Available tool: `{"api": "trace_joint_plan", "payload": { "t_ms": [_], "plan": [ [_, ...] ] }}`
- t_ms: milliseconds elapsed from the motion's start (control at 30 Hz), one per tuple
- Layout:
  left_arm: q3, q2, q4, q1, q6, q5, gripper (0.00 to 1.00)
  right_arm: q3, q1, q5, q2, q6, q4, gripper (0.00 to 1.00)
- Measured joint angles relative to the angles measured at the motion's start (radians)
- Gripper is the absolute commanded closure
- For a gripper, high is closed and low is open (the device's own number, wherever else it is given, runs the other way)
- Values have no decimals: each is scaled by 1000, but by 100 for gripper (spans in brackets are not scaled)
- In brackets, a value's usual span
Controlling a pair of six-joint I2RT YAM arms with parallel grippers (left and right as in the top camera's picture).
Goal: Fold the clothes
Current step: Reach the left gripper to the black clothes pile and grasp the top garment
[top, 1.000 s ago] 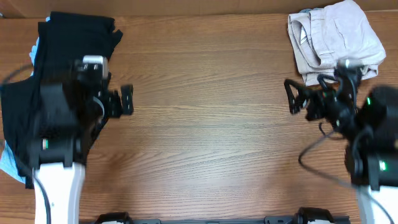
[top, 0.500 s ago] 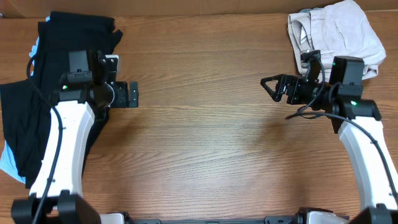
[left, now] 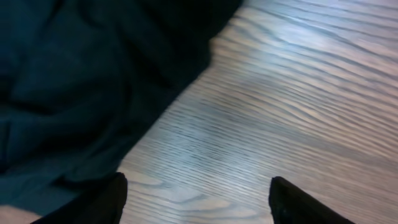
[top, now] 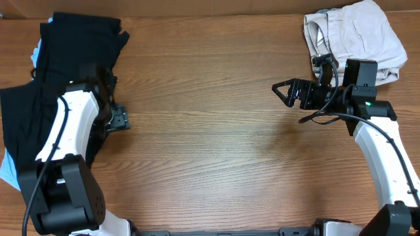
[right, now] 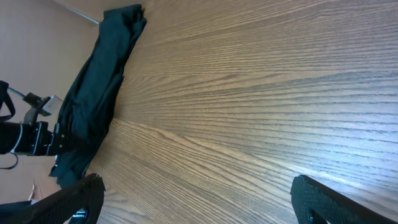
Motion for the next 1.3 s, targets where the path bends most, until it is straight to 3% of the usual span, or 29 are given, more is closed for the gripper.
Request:
{"api": "trace_joint_plan", "payload": {
  "t_ms": [300, 600, 700, 833, 1067, 1300],
  "plan": [
    [0, 62, 28, 122, -42, -45, 39, 0, 27, 3, 5, 0, -3, 1],
    [0, 131, 80, 134, -60, -50, 45, 0, 72, 54, 32, 2, -6, 1],
    [0, 133, 95, 134, -63, -51, 51, 0, 72, 66, 32, 2, -6, 1],
    [0, 133, 129, 134, -63, -43, 42, 0, 73, 74, 32, 2, -6, 1],
    [0, 135, 200, 134, -67, 7, 43, 0, 72, 77, 32, 2, -6, 1],
    [0, 146, 211, 134, -67, 38, 66, 0, 72, 80, 32, 2, -7, 1]
  ]
}}
